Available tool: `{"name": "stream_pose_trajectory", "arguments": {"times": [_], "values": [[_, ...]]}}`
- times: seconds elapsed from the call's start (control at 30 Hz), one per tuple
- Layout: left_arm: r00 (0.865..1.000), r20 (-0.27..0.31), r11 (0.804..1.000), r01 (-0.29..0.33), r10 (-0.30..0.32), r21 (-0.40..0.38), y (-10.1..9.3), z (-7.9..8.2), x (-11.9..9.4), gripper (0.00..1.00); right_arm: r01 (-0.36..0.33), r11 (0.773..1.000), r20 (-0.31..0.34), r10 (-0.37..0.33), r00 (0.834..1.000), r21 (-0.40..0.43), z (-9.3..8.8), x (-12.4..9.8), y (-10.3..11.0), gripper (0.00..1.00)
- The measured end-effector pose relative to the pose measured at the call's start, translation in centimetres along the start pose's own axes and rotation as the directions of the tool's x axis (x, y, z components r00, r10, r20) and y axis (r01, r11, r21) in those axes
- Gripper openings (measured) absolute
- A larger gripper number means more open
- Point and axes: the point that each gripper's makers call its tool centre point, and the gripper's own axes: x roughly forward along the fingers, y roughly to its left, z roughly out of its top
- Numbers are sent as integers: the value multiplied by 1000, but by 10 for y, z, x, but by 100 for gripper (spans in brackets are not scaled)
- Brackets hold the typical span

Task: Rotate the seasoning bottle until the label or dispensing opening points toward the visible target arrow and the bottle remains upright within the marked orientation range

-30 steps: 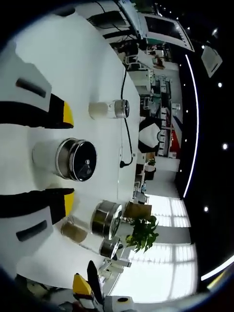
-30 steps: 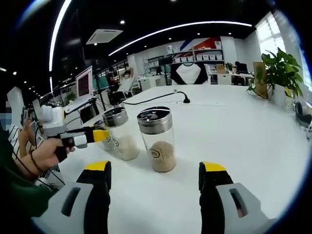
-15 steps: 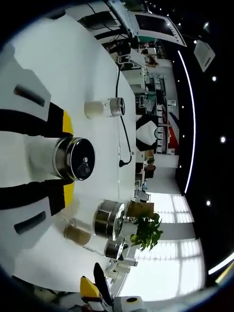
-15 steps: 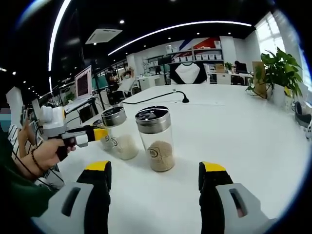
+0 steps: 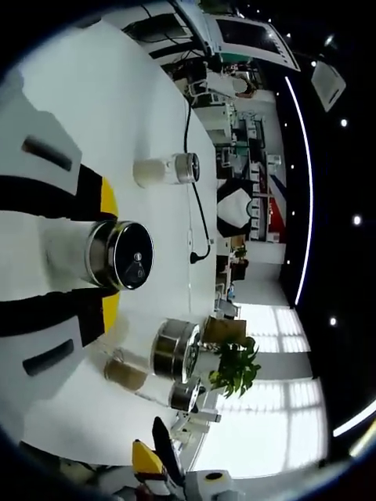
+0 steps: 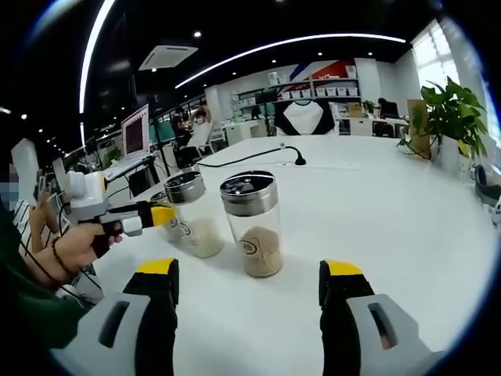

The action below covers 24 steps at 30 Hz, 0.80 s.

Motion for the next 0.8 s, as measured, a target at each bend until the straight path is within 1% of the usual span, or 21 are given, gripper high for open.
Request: {"name": "stream_pose_trajectory", "arguments": {"times": [0.17,0.27,0.47,0.8], "values": [[1000,3,1000,20,-20,6,0,0,0,35,3,1000,0,-3,1000,-2,0,0,-1,74],[999,4,999,48,-48,9,-1,0,-1,35,5,1000,4,-5,1000,-6,2,0,-2,74],[997,7,997,71,-71,17,-2,0,-1,35,4,1000,4,-4,1000,-7,2,0,-1,74],[991,10,991,130,-130,27,-2,0,-1,35,-2,1000,5,2,1000,-12,2,-1,1,74]]}}
